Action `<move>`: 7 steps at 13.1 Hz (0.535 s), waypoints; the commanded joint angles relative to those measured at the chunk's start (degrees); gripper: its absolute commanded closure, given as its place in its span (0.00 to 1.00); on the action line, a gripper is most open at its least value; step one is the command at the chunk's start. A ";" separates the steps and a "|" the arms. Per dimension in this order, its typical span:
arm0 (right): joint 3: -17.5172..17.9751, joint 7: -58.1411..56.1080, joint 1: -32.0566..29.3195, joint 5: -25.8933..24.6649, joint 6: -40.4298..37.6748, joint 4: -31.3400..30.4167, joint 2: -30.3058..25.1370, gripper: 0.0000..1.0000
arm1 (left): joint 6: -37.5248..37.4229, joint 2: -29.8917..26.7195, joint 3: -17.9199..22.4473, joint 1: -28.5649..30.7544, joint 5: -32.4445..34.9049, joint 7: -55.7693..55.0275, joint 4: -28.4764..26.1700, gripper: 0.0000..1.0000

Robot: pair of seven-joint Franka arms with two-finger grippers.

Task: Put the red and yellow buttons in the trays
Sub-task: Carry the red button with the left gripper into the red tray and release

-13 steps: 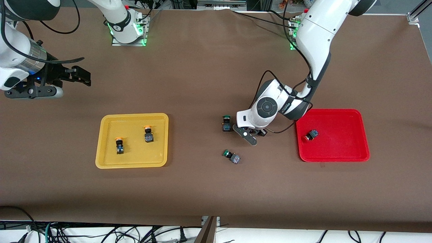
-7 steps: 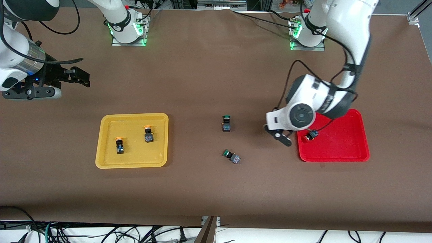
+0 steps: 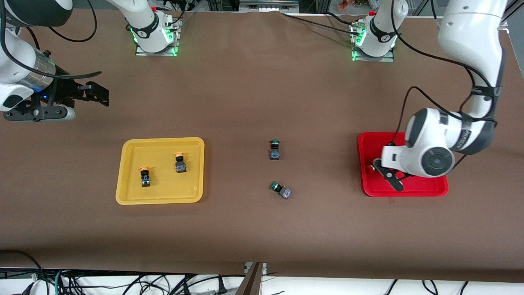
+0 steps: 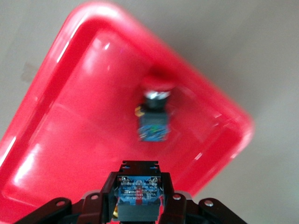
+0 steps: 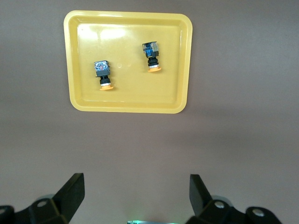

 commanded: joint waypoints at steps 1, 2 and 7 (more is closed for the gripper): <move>0.79 -0.77 -0.65 -0.99 -0.46 1.51 0.65 0.01 | 5.39 2.81 -1.13 4.56 1.06 8.40 -0.45 0.79; 0.88 -0.68 -0.65 -0.99 -0.37 1.51 0.65 0.01 | 6.37 3.43 -1.22 5.36 0.80 11.21 -0.45 0.71; 0.88 -0.59 -0.57 -0.99 -0.37 1.51 1.00 0.01 | 6.56 1.51 -1.74 6.25 0.71 11.78 -0.80 0.00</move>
